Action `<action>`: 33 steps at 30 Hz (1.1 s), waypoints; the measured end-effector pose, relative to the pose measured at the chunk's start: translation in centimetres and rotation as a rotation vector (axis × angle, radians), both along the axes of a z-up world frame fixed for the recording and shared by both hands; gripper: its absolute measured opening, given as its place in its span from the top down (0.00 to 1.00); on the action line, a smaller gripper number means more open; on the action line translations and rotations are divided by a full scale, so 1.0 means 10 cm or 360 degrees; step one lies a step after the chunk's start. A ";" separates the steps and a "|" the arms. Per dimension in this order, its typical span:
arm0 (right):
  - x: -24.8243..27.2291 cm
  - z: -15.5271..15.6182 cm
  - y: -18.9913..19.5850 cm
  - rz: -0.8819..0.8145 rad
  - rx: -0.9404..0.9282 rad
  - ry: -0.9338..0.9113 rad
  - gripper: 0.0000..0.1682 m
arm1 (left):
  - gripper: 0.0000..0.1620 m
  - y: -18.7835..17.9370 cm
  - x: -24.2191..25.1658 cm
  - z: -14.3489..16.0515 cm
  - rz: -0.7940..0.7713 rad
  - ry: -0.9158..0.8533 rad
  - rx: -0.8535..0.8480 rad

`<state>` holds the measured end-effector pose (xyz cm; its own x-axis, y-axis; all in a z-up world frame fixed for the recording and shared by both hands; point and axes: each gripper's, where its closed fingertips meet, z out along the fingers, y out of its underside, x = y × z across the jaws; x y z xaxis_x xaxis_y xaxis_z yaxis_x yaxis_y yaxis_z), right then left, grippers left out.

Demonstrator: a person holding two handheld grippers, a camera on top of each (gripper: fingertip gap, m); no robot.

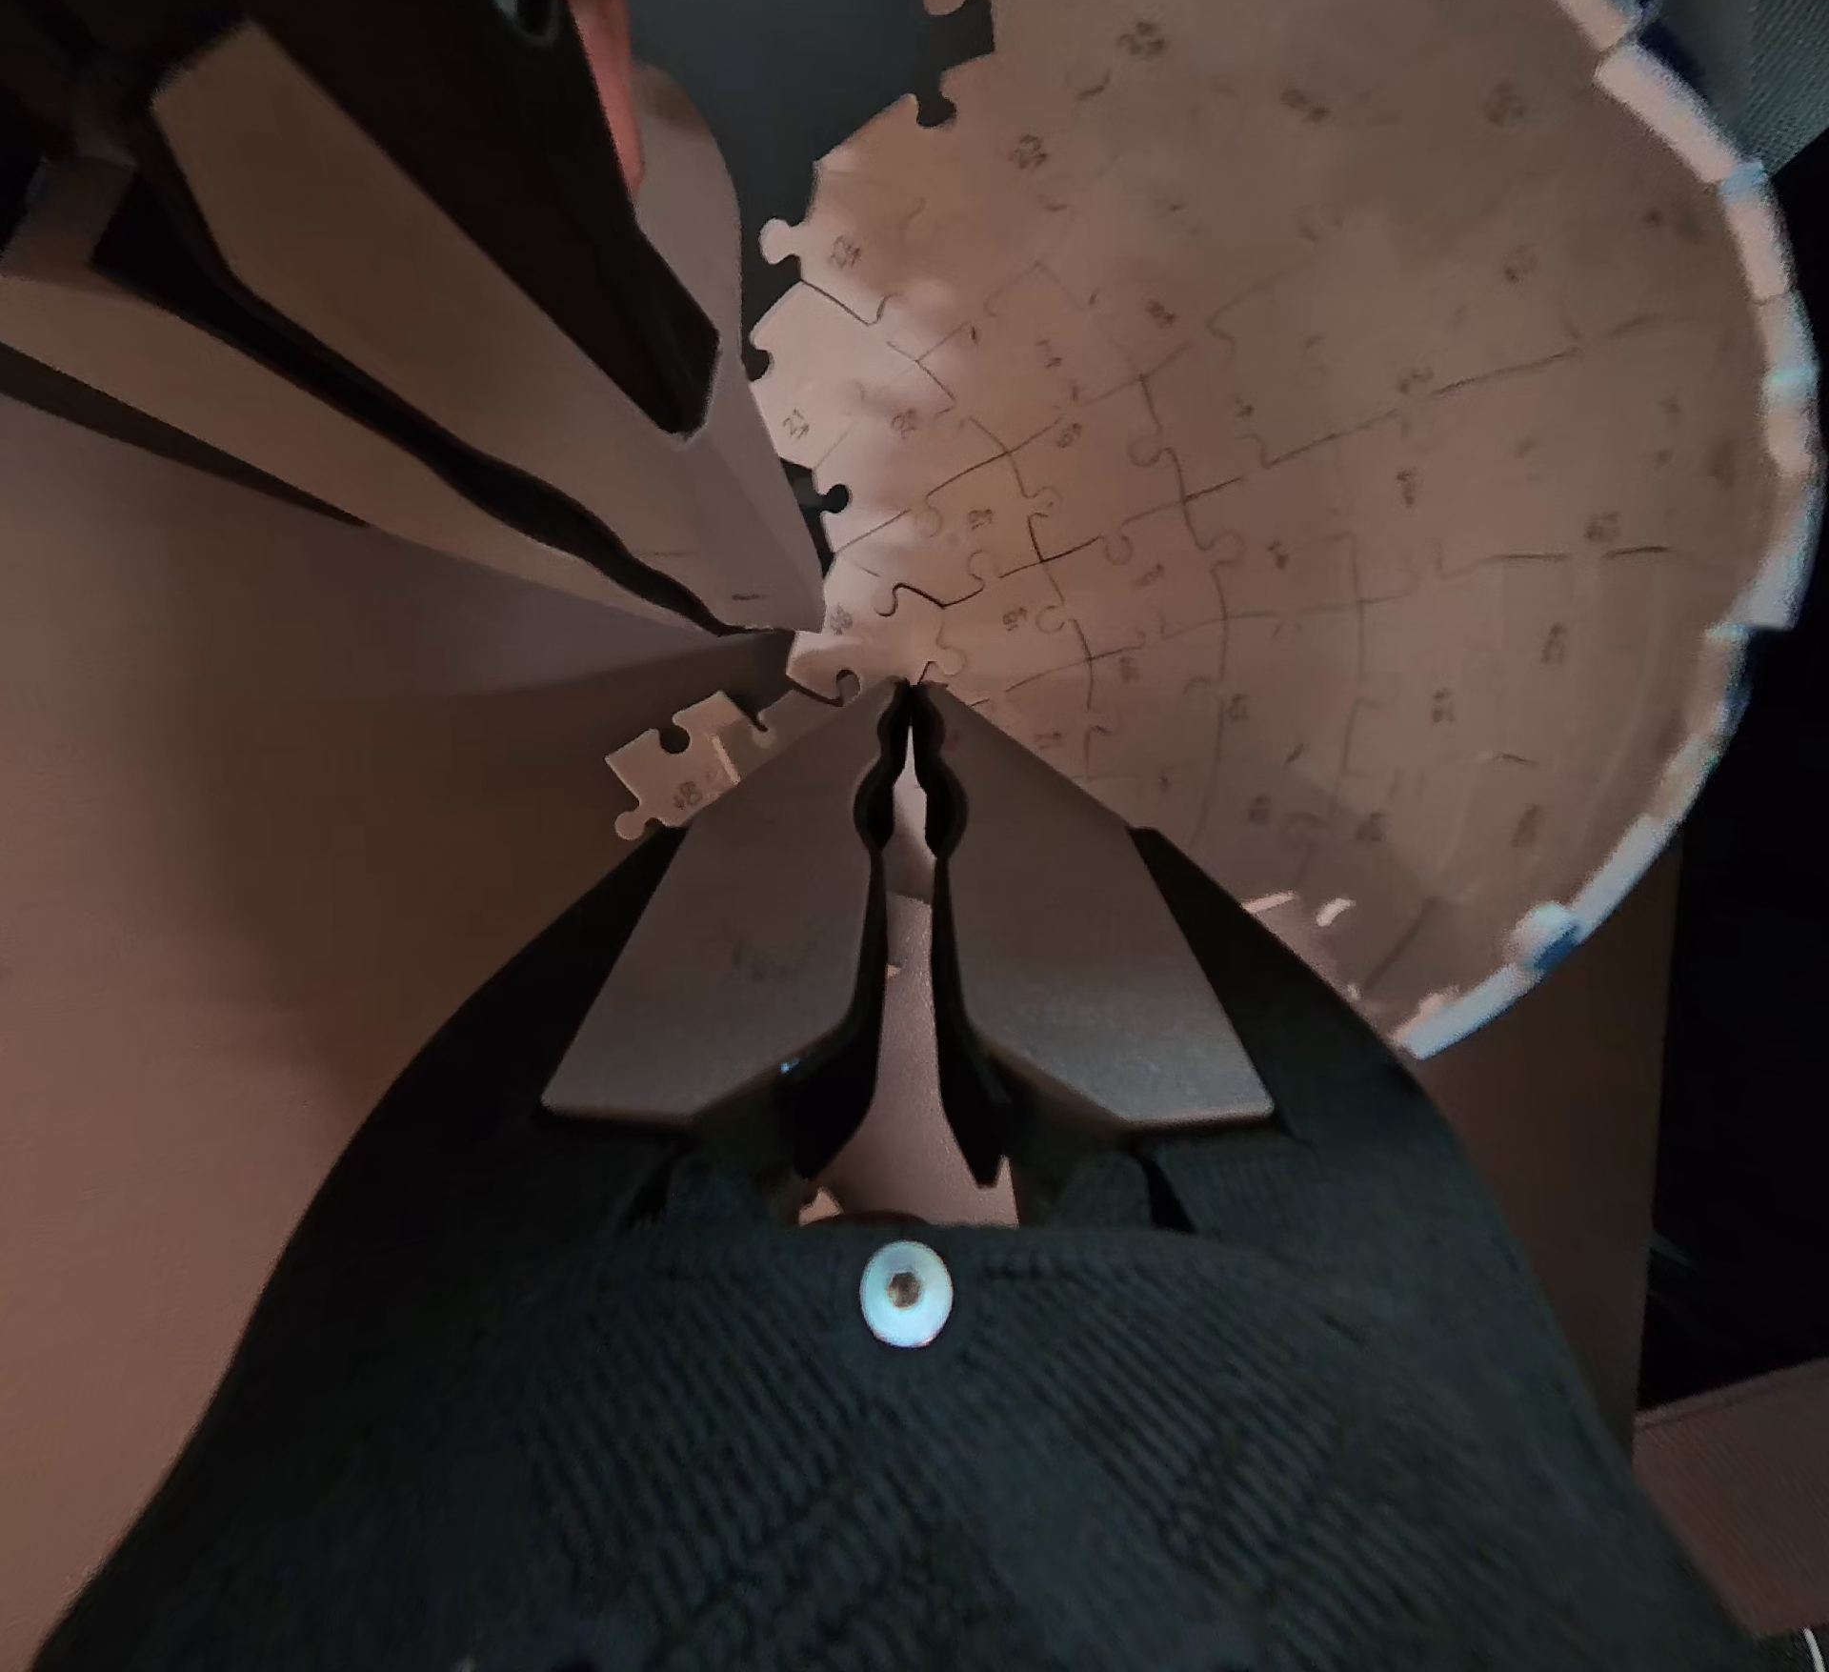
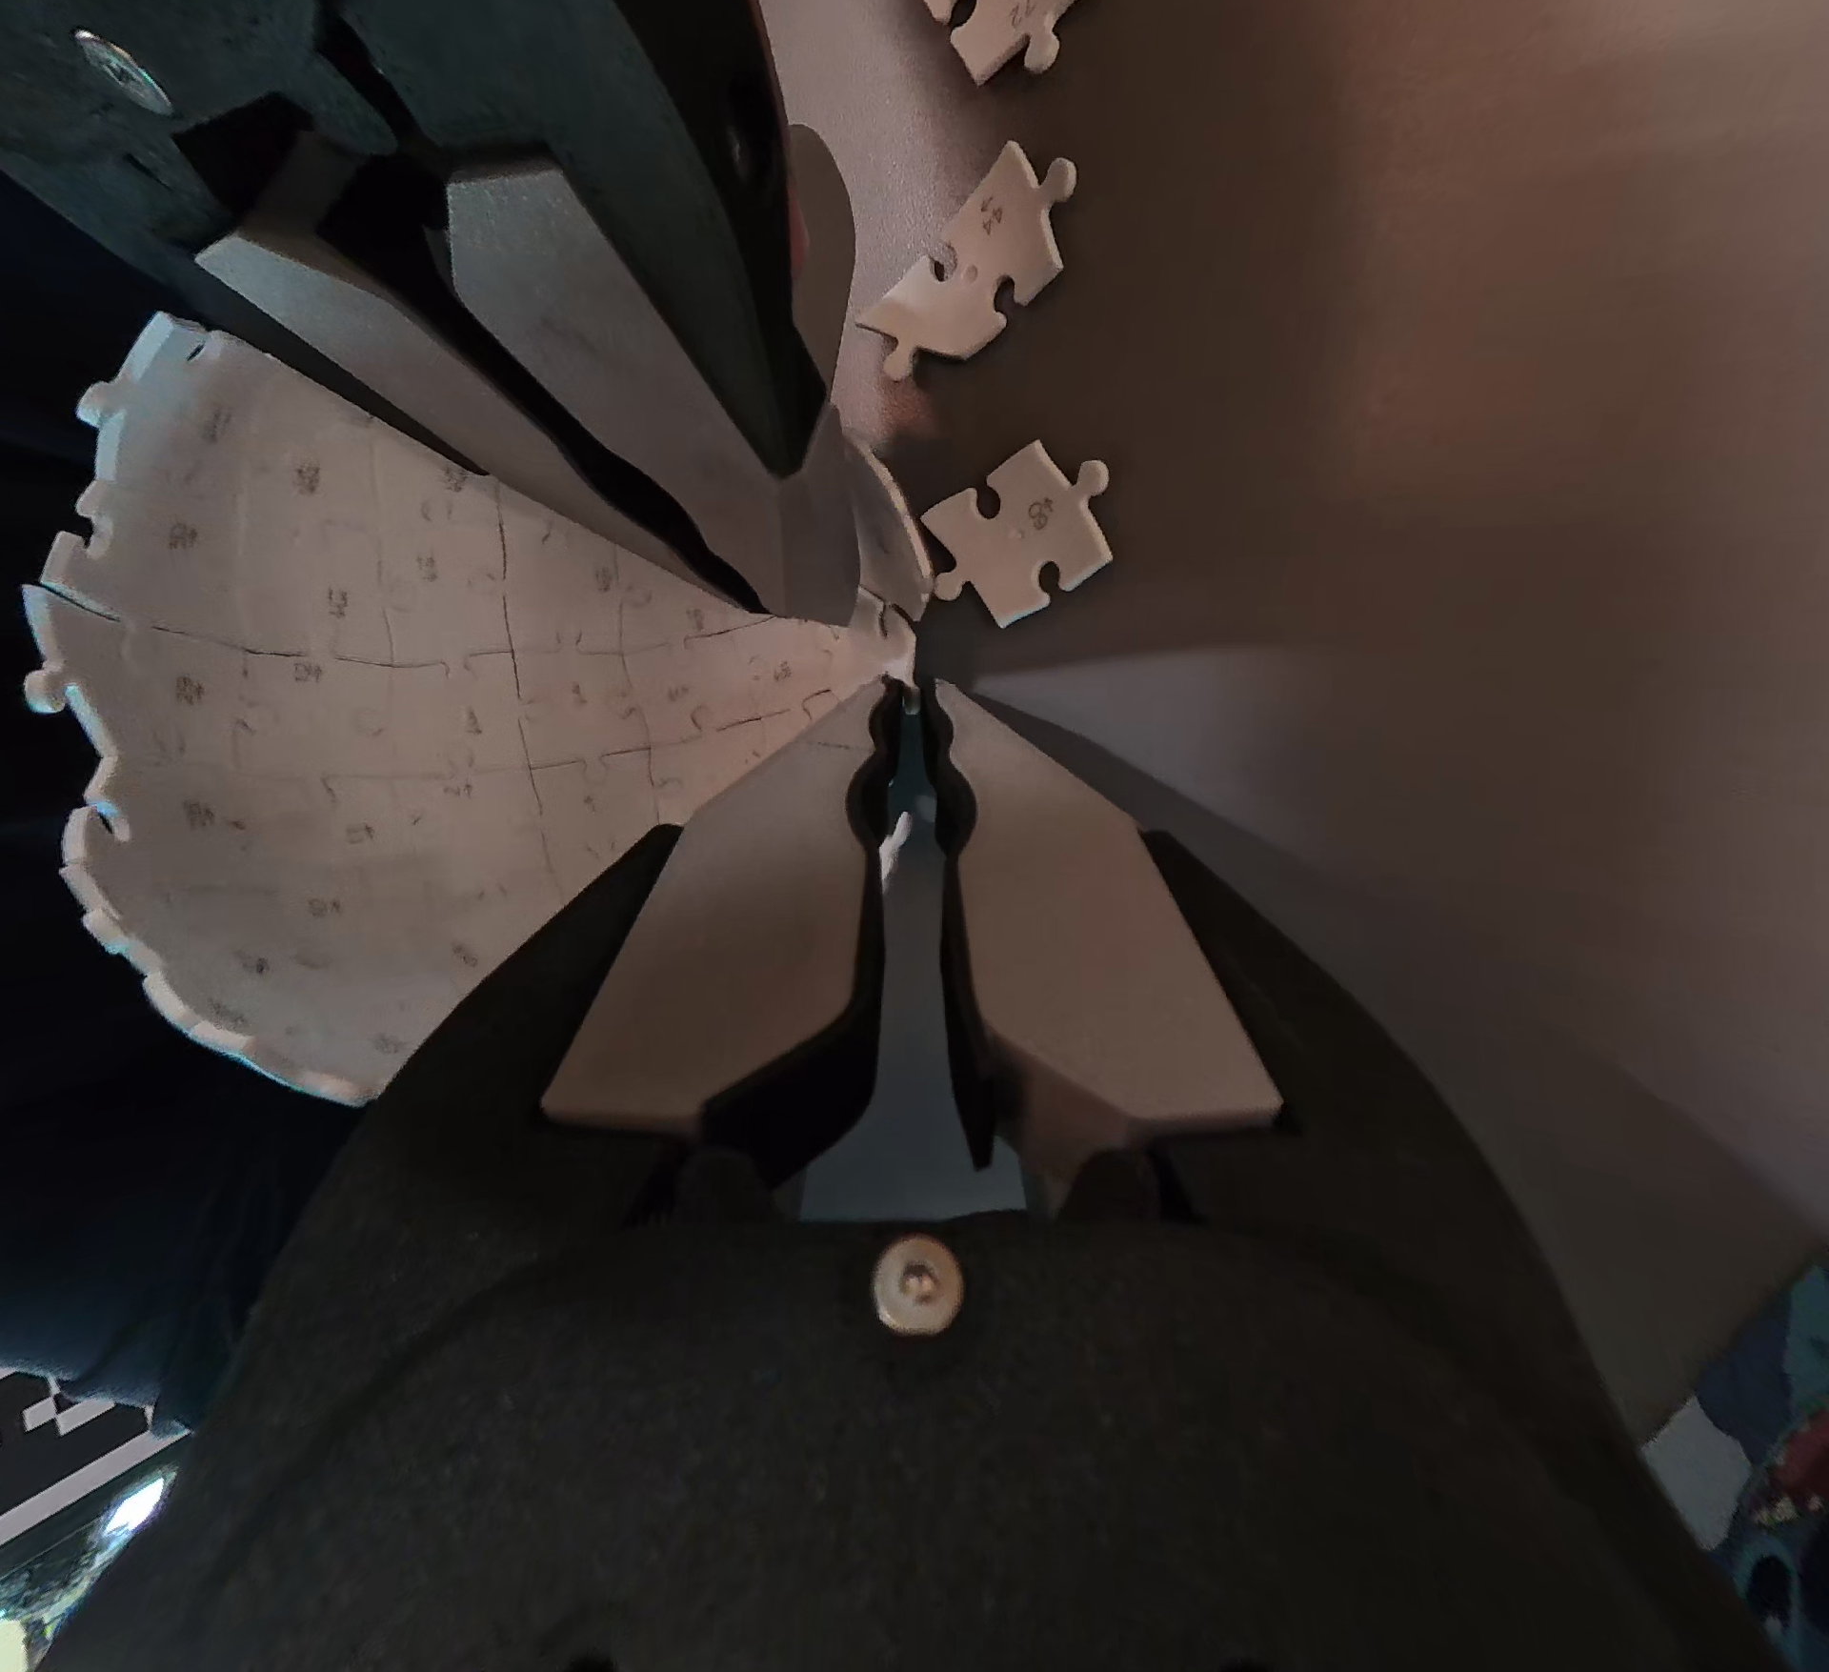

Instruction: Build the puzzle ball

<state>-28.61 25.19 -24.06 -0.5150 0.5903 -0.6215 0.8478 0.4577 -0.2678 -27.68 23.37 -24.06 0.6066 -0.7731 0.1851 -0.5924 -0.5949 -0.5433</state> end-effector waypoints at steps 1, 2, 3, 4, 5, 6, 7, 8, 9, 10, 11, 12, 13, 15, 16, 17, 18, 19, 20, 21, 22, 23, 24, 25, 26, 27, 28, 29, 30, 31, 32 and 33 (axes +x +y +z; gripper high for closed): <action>0.00 0.00 -0.01 0.0003 -0.0002 -0.0004 1.00 | 1.00 0.00 0.00 0.00 0.0000 0.0002 0.0003; 0.00 -0.01 -0.01 0.0005 -0.0004 -0.0008 1.00 | 1.00 0.00 0.00 0.00 -0.0003 0.0006 0.0006; 0.01 -0.01 -0.02 0.0006 -0.0005 -0.0013 1.00 | 1.00 -0.01 0.00 0.00 -0.0006 0.0008 0.0007; 0.01 -0.01 -0.02 0.0005 -0.0004 -0.0015 1.00 | 1.00 -0.01 -0.01 0.00 -0.0007 0.0011 0.0009; 0.01 -0.01 -0.02 0.0005 -0.0004 -0.0015 1.00 | 1.00 -0.02 -0.01 0.00 -0.0009 0.0011 0.0012; 0.01 -0.01 -0.02 0.0006 -0.0002 -0.0015 1.00 | 1.00 -0.03 -0.01 0.00 -0.0009 0.0012 0.0016; 0.01 -0.01 -0.02 0.0007 -0.0001 -0.0013 1.00 | 1.00 -0.04 -0.03 0.00 -0.0004 0.0015 0.0023; 0.01 0.00 -0.02 0.0009 -0.0002 -0.0010 1.00 | 1.00 -0.04 -0.05 0.01 0.0007 0.0025 0.0034; 0.01 0.01 -0.02 0.0010 -0.0003 -0.0008 1.00 | 1.00 -0.05 -0.07 0.02 0.0016 0.0025 0.0043; 0.01 0.01 -0.03 0.0010 -0.0007 -0.0007 1.00 | 1.00 -0.06 -0.08 0.04 0.0021 0.0012 0.0041; 0.01 0.02 -0.03 0.0009 -0.0010 -0.0005 1.00 | 1.00 -0.07 -0.09 0.06 0.0028 0.0004 0.0042; 0.01 0.02 -0.04 0.0008 -0.0010 -0.0006 1.00 | 1.00 -0.07 -0.11 0.08 0.0039 0.0009 0.0054; 0.01 0.01 -0.04 0.0008 -0.0009 -0.0006 1.00 | 1.00 -0.07 -0.14 0.11 0.0052 0.0021 0.0069; 0.01 0.01 -0.03 0.0007 -0.0003 -0.0009 1.00 | 1.00 -0.07 -0.20 0.16 0.0088 0.0021 0.0094; 0.01 0.01 -0.03 0.0008 -0.0002 -0.0010 1.00 | 1.00 -0.07 -0.23 0.19 0.0108 0.0014 0.0099; 0.01 0.01 -0.04 0.0009 -0.0002 -0.0011 1.00 | 1.00 -0.06 -0.26 0.22 0.0132 0.0013 0.0105; 0.01 0.01 -0.04 0.0011 -0.0003 -0.0011 1.00 | 1.00 -0.05 -0.30 0.24 0.0160 0.0017 0.0118; 0.02 0.01 -0.04 0.0013 -0.0003 -0.0010 1.00 | 1.00 -0.04 -0.34 0.26 0.0188 0.0013 0.0131; 0.02 0.01 -0.04 0.0015 -0.0002 -0.0010 1.00 | 1.00 -0.04 -0.36 0.29 0.0218 -0.0002 0.0132; 0.02 0.01 -0.04 0.0016 -0.0002 -0.0010 1.00 | 0.99 -0.03 -0.38 0.31 0.0247 -0.0033 0.0122; 0.02 0.01 -0.04 0.0015 -0.0004 -0.0011 1.00 | 0.98 -0.02 -0.38 0.33 0.0276 -0.0073 0.0101; 0.02 0.01 -0.05 0.0015 -0.0005 -0.0012 1.00 | 0.96 0.00 -0.38 0.33 0.0304 -0.0111 0.0078; 0.02 0.01 -0.05 0.0016 -0.0003 -0.0013 1.00 | 0.96 0.02 -0.39 0.33 0.0335 -0.0136 0.0063; 0.02 0.01 -0.05 0.0019 0.0000 -0.0015 1.00 | 0.96 0.05 -0.42 0.32 0.0364 -0.0137 0.0055; 0.03 0.01 -0.05 0.0023 0.0002 -0.0015 1.00 | 0.96 0.09 -0.46 0.30 0.0389 -0.0126 0.0060; 0.03 0.01 -0.05 0.0026 0.0003 -0.0016 1.00 | 0.96 0.13 -0.50 0.30 0.0416 -0.0124 0.0070; 0.03 0.01 -0.05 0.0027 0.0003 -0.0016 1.00 | 0.96 0.17 -0.53 0.30 0.0442 -0.0144 0.0068; 0.03 0.01 -0.05 0.0027 0.0000 -0.0015 1.00 | 0.95 0.19 -0.54 0.30 0.0455 -0.0183 0.0053; 0.03 0.01 -0.05 0.0027 -0.0001 -0.0015 1.00 | 0.95 0.19 -0.53 0.29 0.0447 -0.0219 0.0029; 0.03 0.01 -0.06 0.0027 -0.0002 -0.0015 1.00 | 0.94 0.19 -0.52 0.26 0.0430 -0.0234 0.0006; 0.03 0.01 -0.05 0.0027 -0.0002 -0.0015 1.00 | 0.94 0.19 -0.51 0.22 0.0408 -0.0224 -0.0006; 0.04 0.01 -0.05 0.0027 -0.0002 -0.0016 1.00 | 0.93 0.18 -0.51 0.17 0.0376 -0.0194 -0.0014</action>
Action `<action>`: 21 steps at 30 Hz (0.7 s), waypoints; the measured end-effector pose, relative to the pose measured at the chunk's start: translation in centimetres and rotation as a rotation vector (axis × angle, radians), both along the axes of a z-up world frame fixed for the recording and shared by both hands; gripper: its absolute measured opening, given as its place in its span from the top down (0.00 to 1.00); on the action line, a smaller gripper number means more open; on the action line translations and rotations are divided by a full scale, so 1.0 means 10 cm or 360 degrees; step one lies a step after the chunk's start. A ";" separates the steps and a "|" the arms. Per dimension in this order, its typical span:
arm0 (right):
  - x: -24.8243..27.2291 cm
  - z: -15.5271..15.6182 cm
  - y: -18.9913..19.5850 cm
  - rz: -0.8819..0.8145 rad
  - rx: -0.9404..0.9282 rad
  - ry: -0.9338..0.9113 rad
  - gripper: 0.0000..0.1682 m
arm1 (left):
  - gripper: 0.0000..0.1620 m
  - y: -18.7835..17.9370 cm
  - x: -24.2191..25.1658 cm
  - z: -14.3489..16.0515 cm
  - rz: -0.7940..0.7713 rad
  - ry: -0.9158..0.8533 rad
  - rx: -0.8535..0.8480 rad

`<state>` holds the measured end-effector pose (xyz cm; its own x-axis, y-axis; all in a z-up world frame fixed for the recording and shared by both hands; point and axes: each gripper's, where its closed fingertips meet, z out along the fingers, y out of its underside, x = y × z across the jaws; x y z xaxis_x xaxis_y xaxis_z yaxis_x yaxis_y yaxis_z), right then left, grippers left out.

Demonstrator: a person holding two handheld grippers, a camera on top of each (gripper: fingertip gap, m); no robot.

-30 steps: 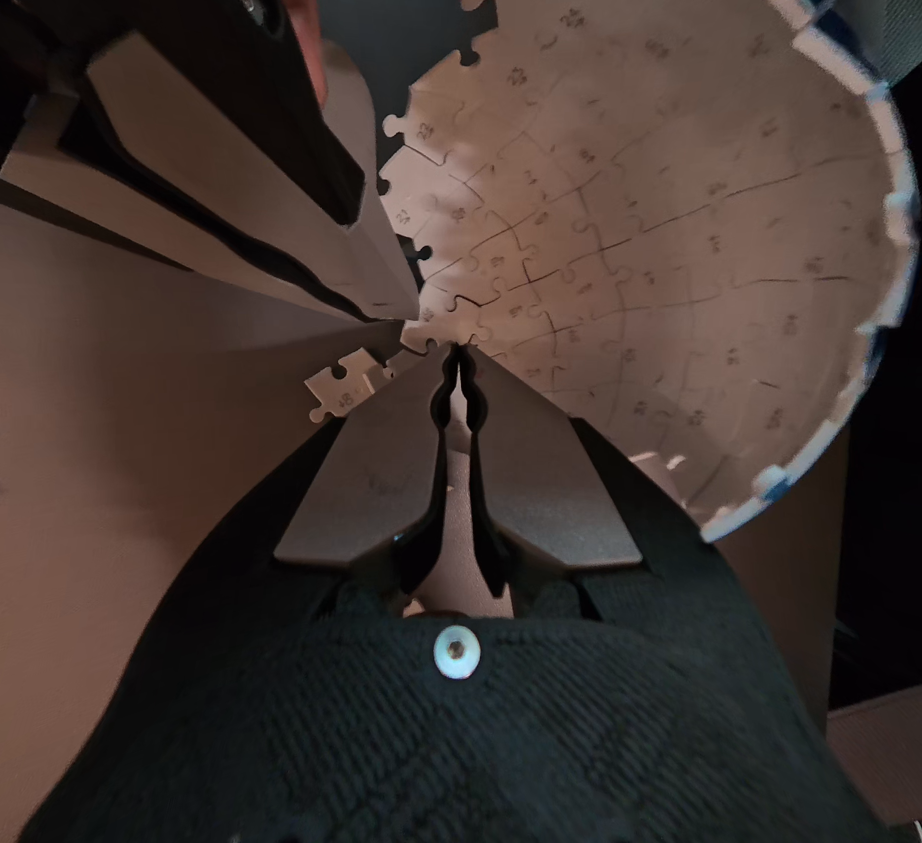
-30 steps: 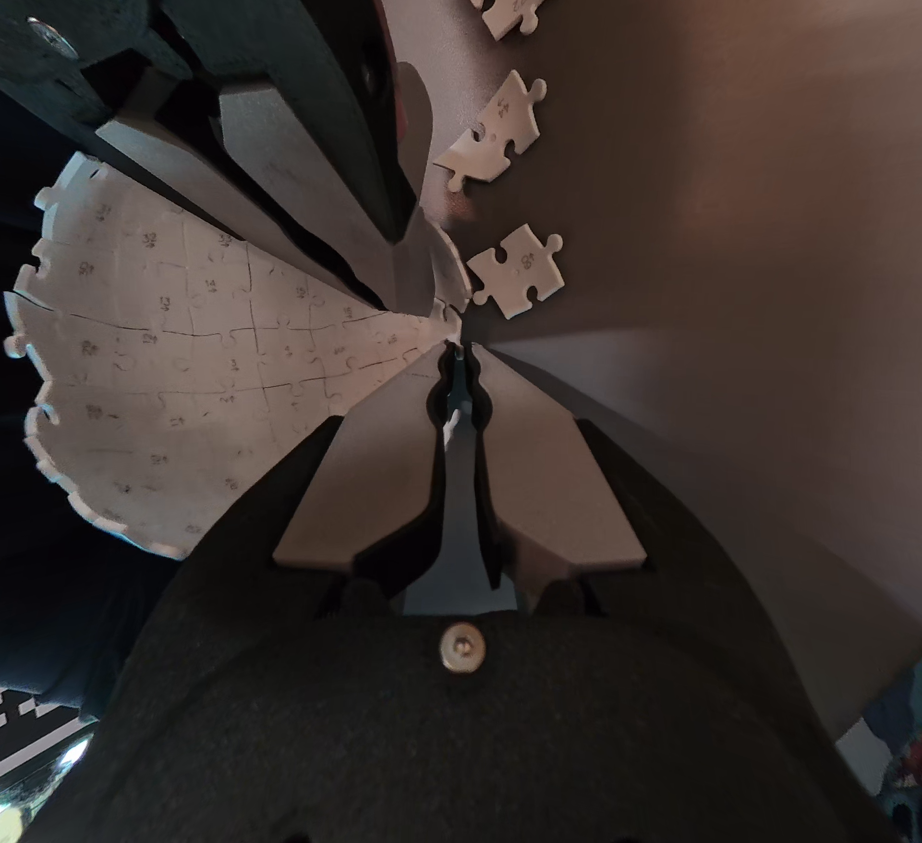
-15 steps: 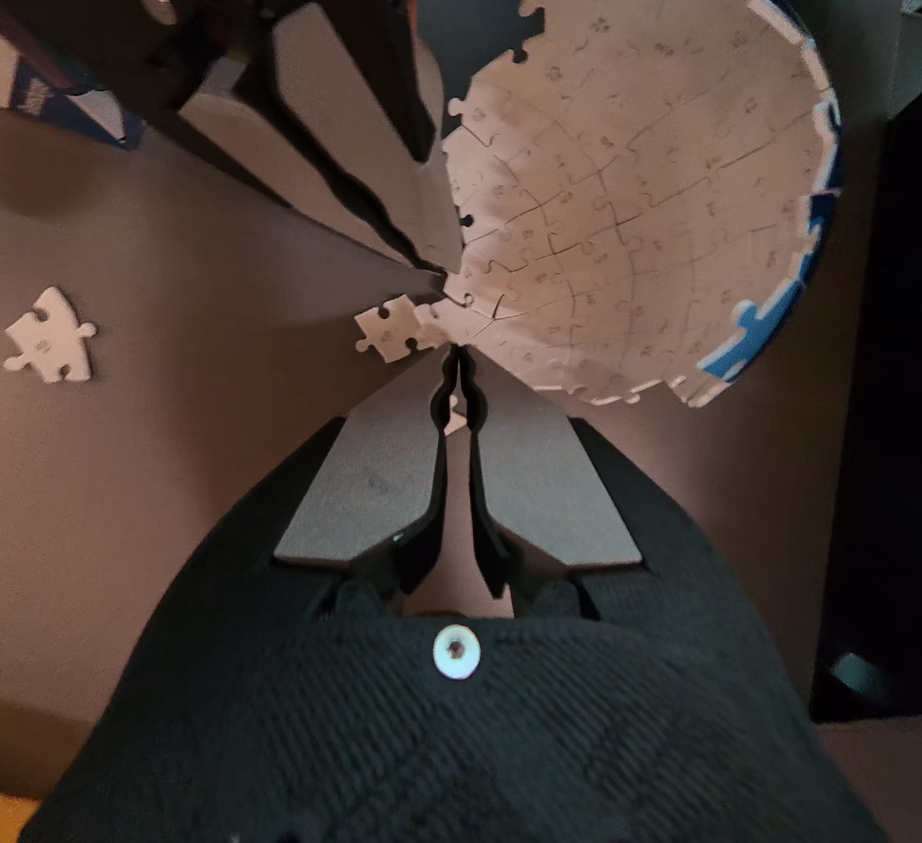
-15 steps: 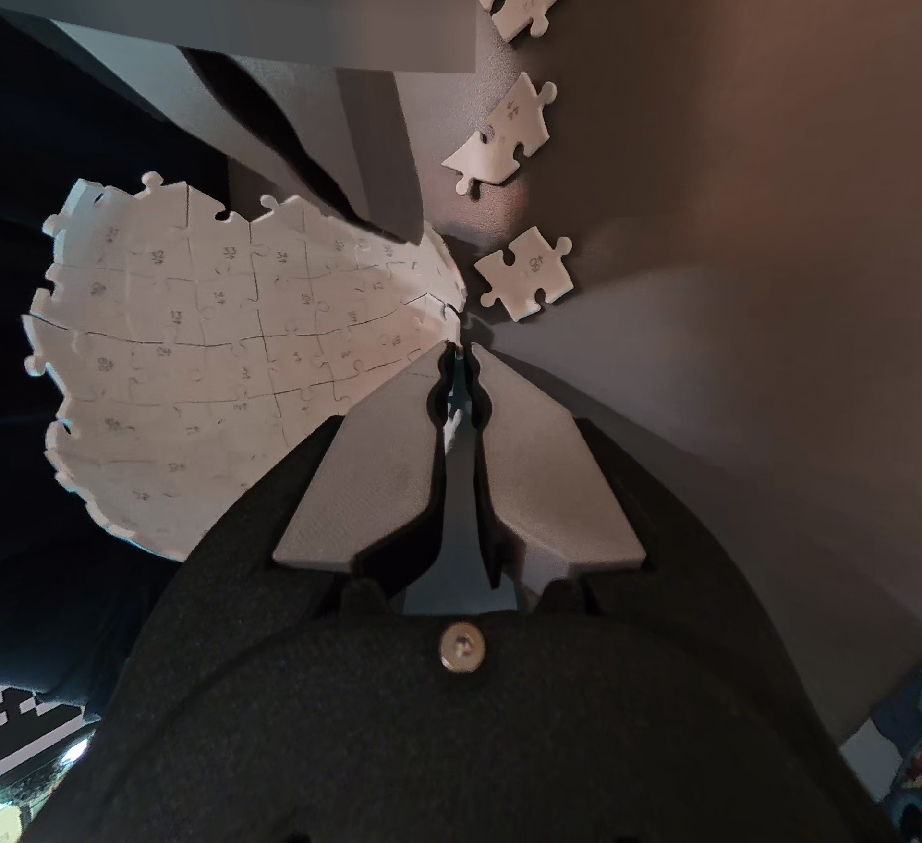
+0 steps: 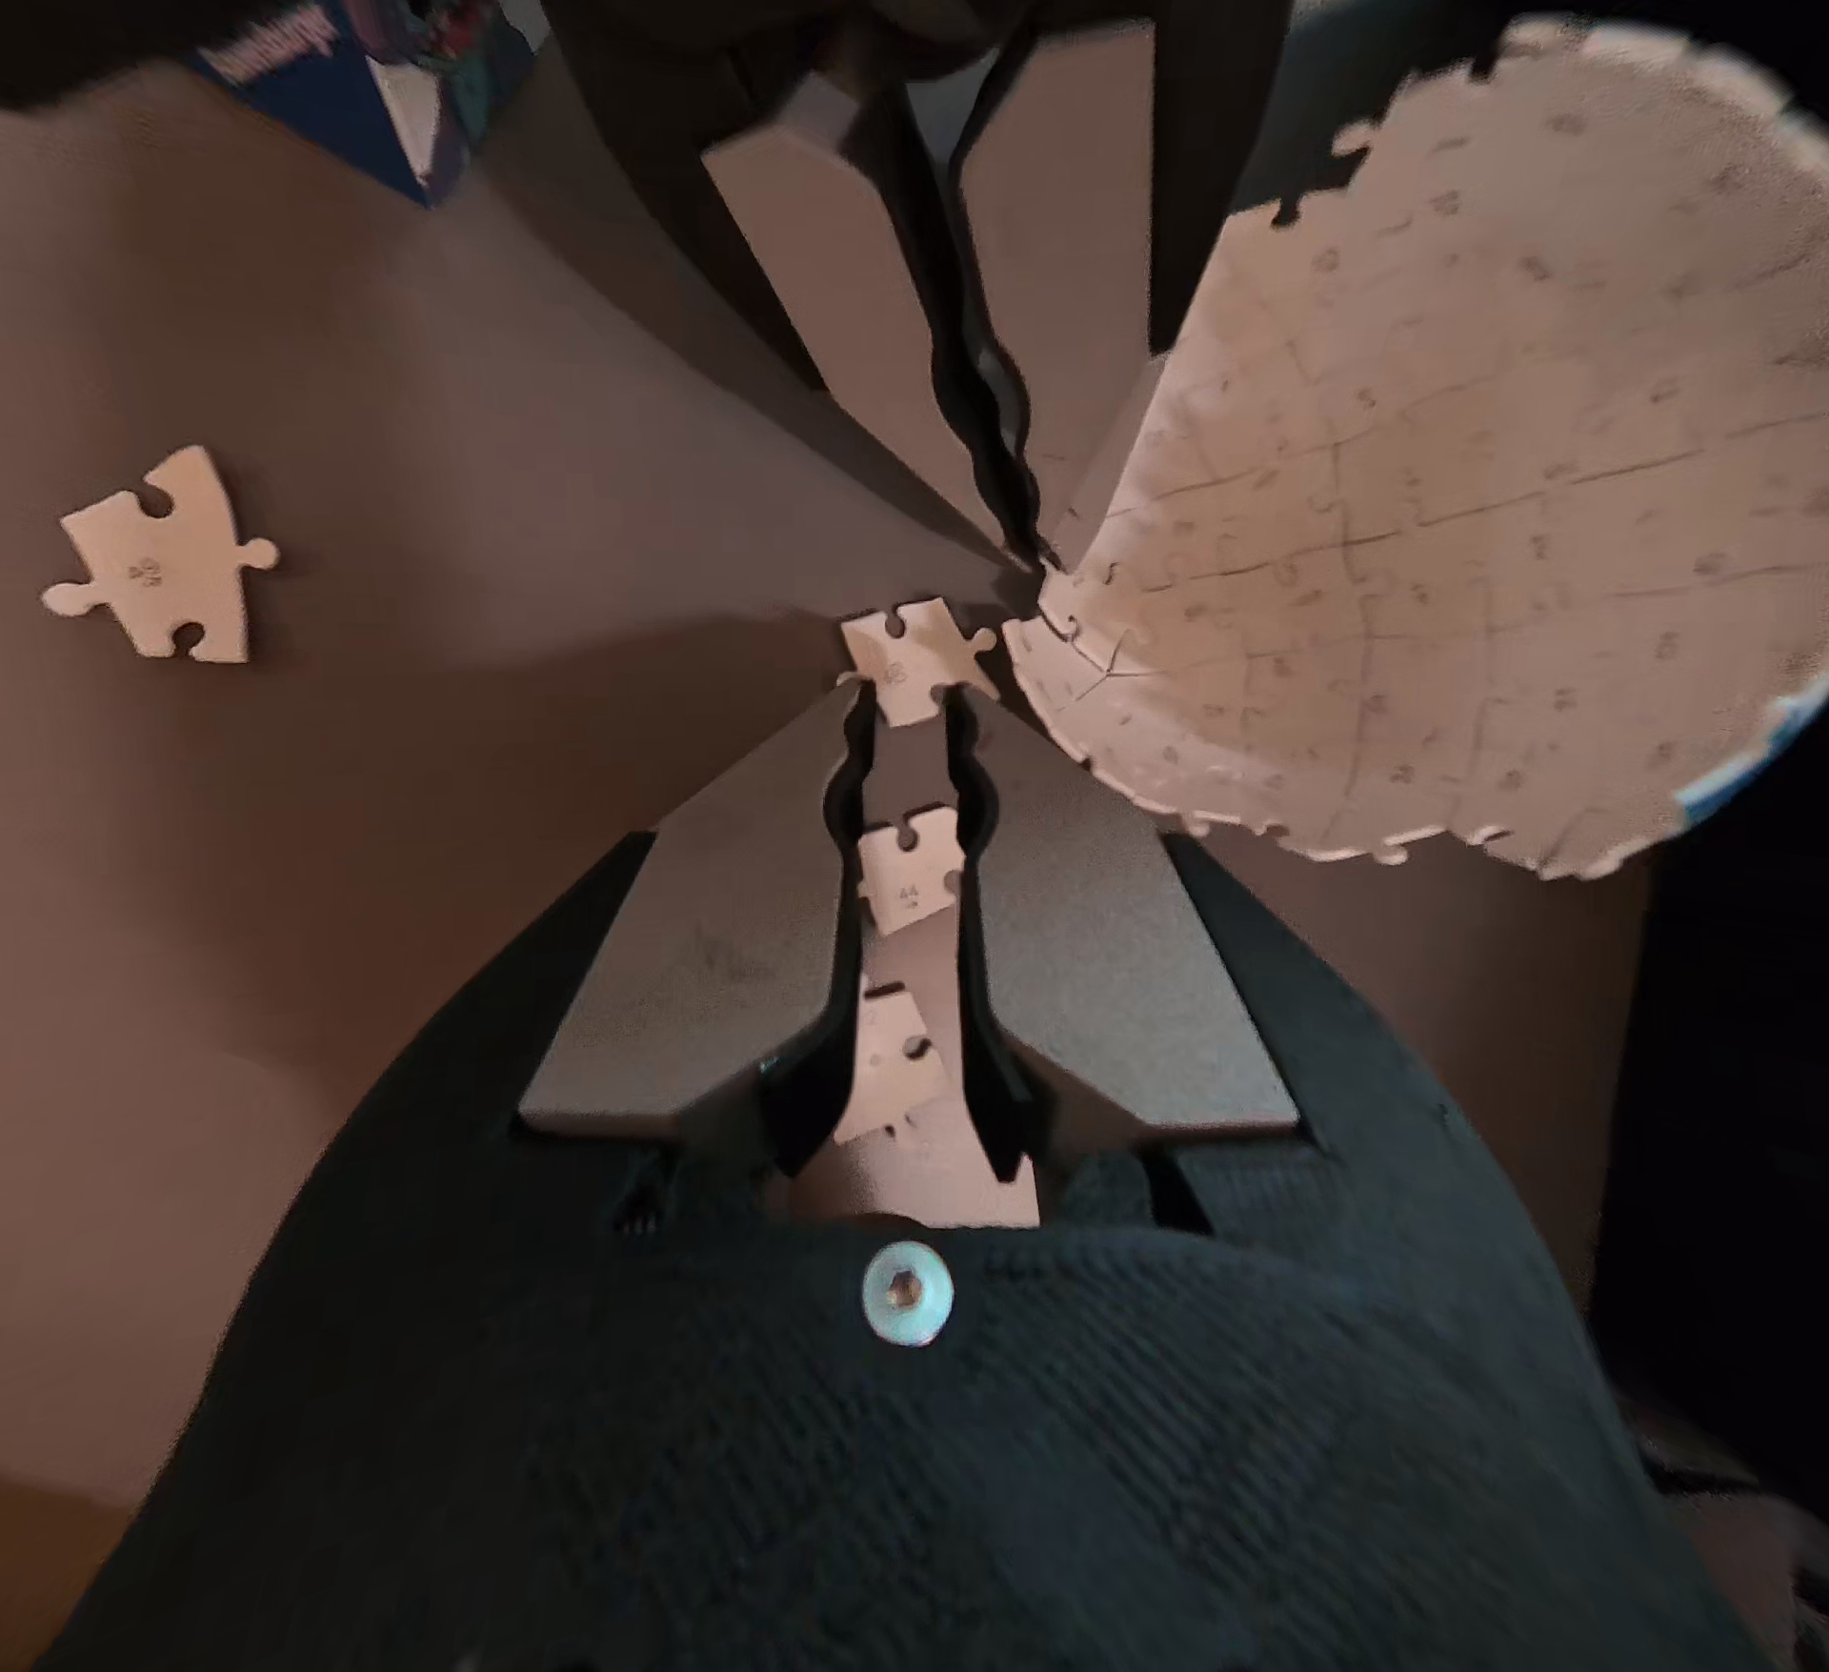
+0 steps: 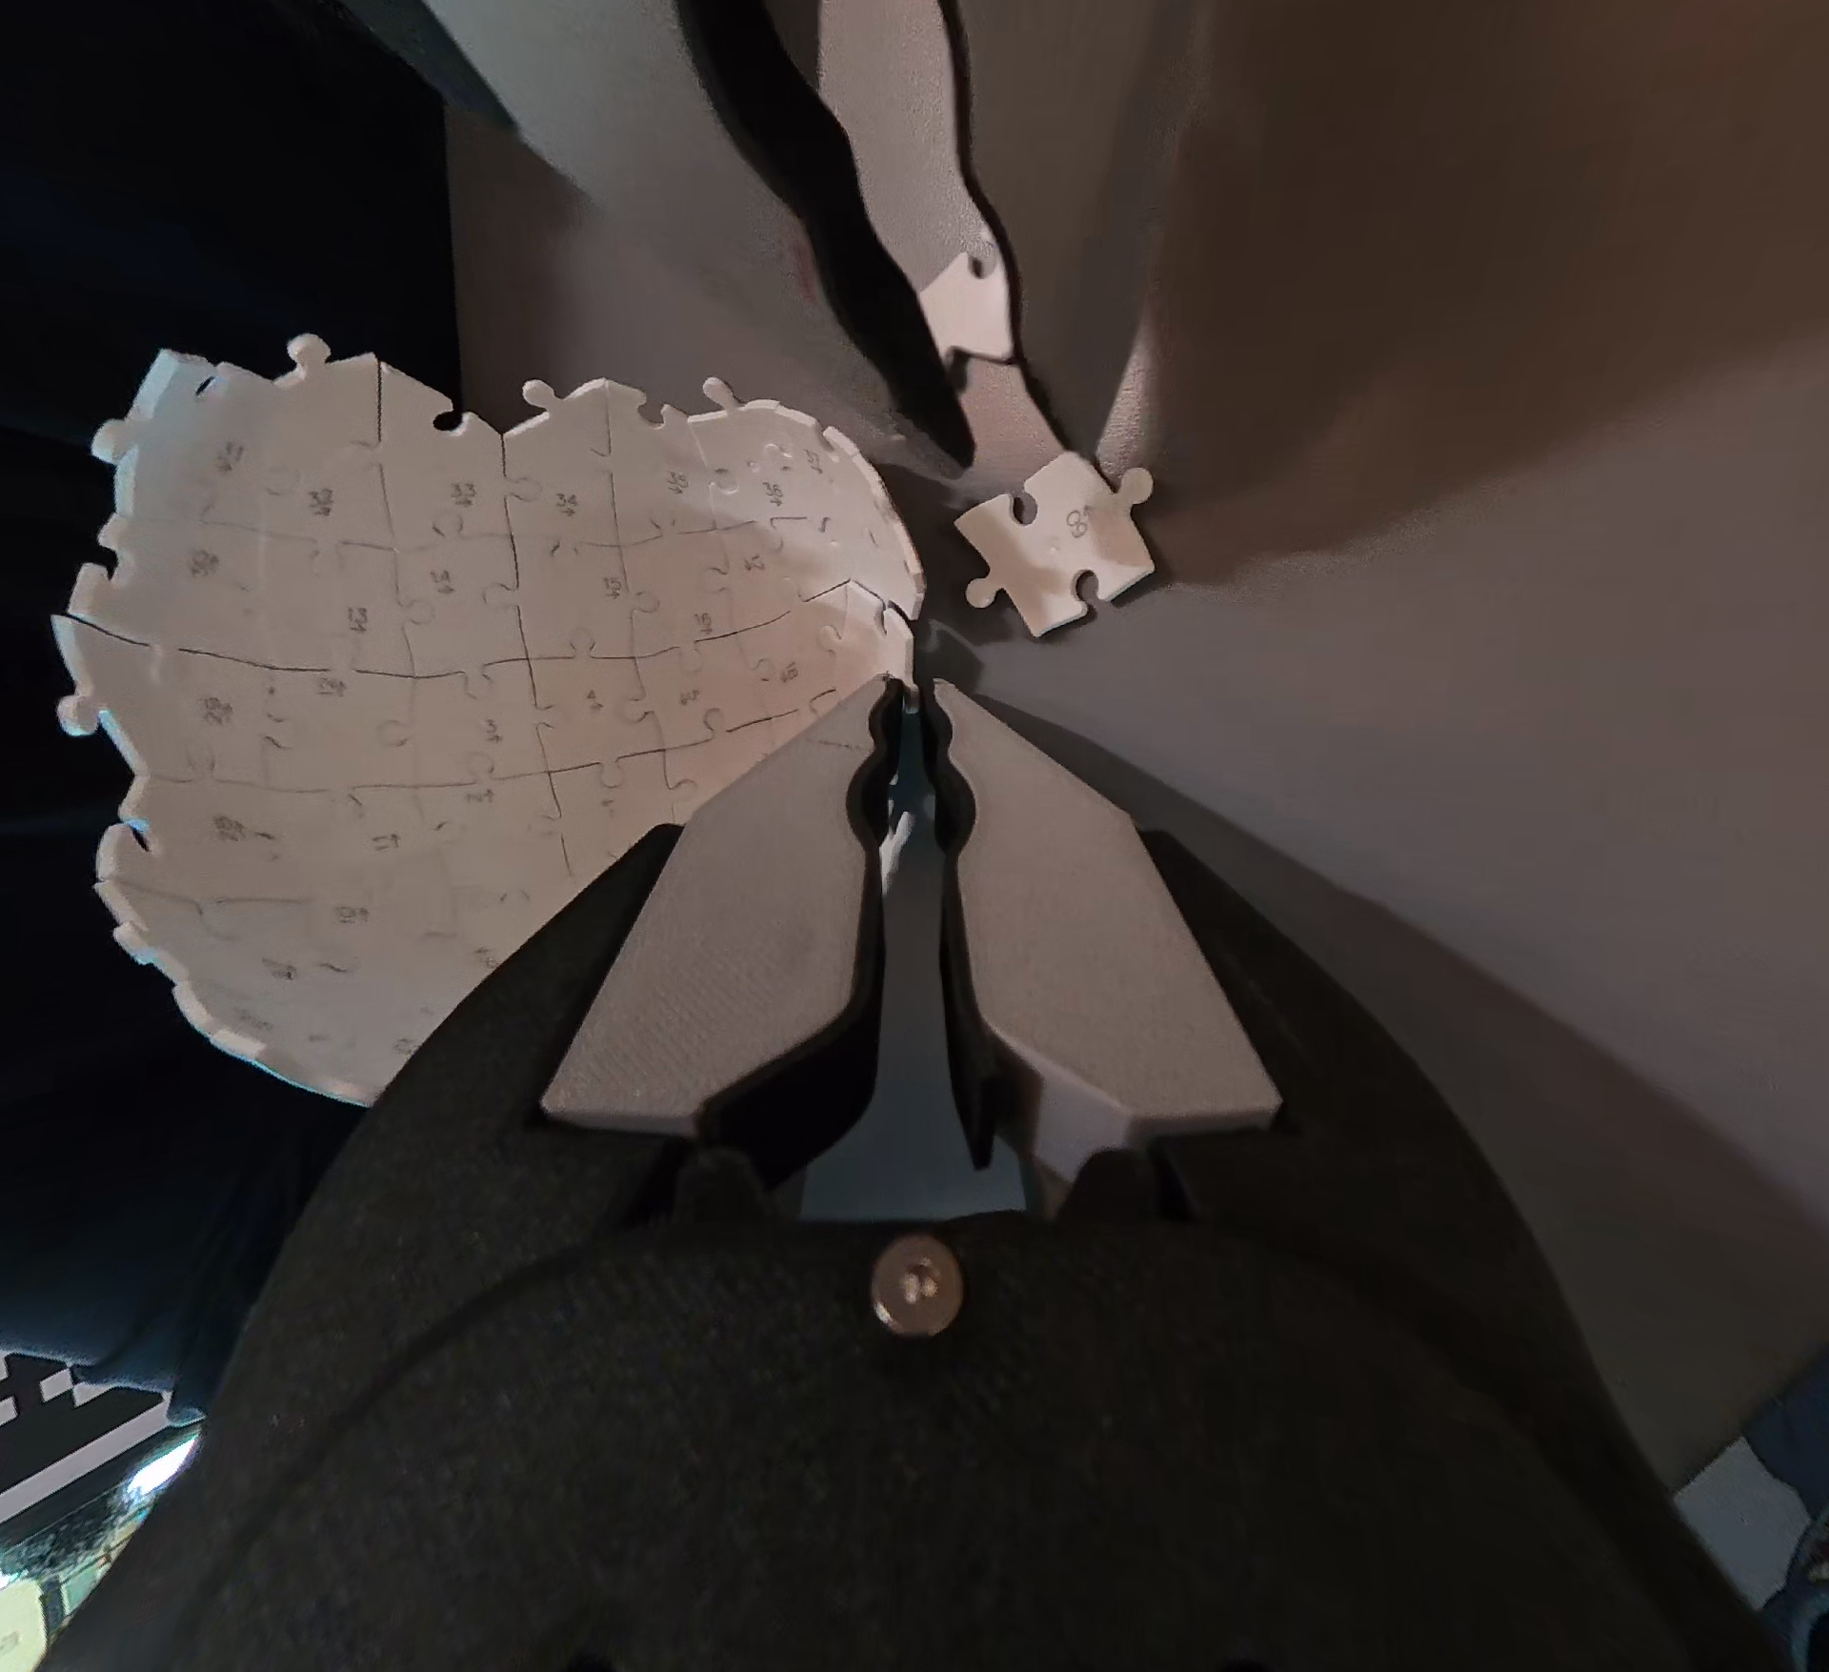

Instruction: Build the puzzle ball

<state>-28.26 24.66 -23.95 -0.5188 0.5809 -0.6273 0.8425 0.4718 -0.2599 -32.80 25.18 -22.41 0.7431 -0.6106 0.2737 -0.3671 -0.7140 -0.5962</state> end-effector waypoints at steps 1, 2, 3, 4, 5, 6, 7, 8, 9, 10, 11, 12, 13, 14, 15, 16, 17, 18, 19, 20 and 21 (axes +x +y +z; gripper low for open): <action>0.00 0.00 0.00 0.0000 0.0001 -0.0001 1.00 | 0.92 -0.01 0.00 -0.06 -0.0035 0.0038 -0.0004; 0.00 0.00 0.00 0.0000 0.0001 -0.0003 1.00 | 0.91 -0.01 0.00 -0.11 -0.0058 0.0079 -0.0003; 0.01 0.00 0.00 0.0000 0.0000 -0.0004 1.00 | 0.90 -0.01 0.01 -0.16 -0.0080 0.0108 -0.0007; 0.01 0.00 0.00 0.0001 0.0000 -0.0006 1.00 | 0.87 -0.01 0.03 -0.19 -0.0107 0.0121 -0.0015; 0.01 0.00 0.01 0.0003 0.0001 -0.0007 1.00 | 0.87 -0.01 0.06 -0.20 -0.0135 0.0120 -0.0007; 0.01 0.00 0.00 0.0003 0.0000 -0.0008 1.00 | 0.86 -0.01 0.09 -0.20 -0.0163 0.0119 0.0008; 0.02 0.00 0.00 0.0004 -0.0001 -0.0009 1.00 | 0.87 -0.01 0.10 -0.20 -0.0184 0.0131 0.0023; 0.02 0.00 0.00 0.0005 -0.0002 -0.0009 1.00 | 0.87 -0.01 0.09 -0.21 -0.0199 0.0138 0.0032; 0.02 0.00 0.00 0.0006 -0.0001 -0.0008 1.00 | 0.87 0.00 0.09 -0.21 -0.0204 0.0134 0.0032; 0.02 0.00 0.00 0.0007 0.0000 -0.0008 1.00 | 0.87 0.01 0.09 -0.20 -0.0200 0.0124 0.0032; 0.02 0.00 0.00 0.0008 0.0001 -0.0008 1.00 | 0.87 0.02 0.09 -0.20 -0.0197 0.0120 0.0036; 0.02 0.00 0.01 0.0008 0.0001 -0.0008 1.00 | 0.87 0.04 0.07 -0.21 -0.0188 0.0131 0.0049; 0.03 0.00 0.01 0.0008 0.0002 -0.0007 1.00 | 0.89 0.07 0.05 -0.21 -0.0166 0.0163 0.0073; 0.03 0.00 0.01 0.0008 0.0002 -0.0007 1.00 | 0.91 0.12 0.00 -0.22 -0.0132 0.0216 0.0107; 0.03 0.00 0.01 0.0008 0.0002 -0.0007 1.00 | 0.93 0.18 -0.07 -0.23 -0.0085 0.0287 0.0147; 0.03 0.00 0.01 0.0007 0.0002 -0.0007 1.00 | 0.95 0.22 -0.14 -0.24 -0.0046 0.0357 0.0180; 0.03 0.00 0.01 0.0008 0.0002 -0.0006 1.00 | 0.94 0.24 -0.18 -0.24 -0.0034 0.0395 0.0191; 0.03 0.00 0.01 0.0009 0.0003 -0.0006 1.00 | 0.92 0.22 -0.18 -0.24 -0.0049 0.0397 0.0183; 0.04 0.00 0.01 0.0010 0.0004 -0.0007 1.00 | 0.91 0.20 -0.17 -0.24 -0.0068 0.0384 0.0173; 0.04 0.00 0.01 0.0011 0.0006 -0.0008 1.00 | 0.89 0.17 -0.16 -0.22 -0.0086 0.0362 0.0174; 0.04 0.00 0.01 0.0012 0.0008 -0.0008 1.00 | 0.88 0.13 -0.13 -0.20 -0.0122 0.0323 0.0179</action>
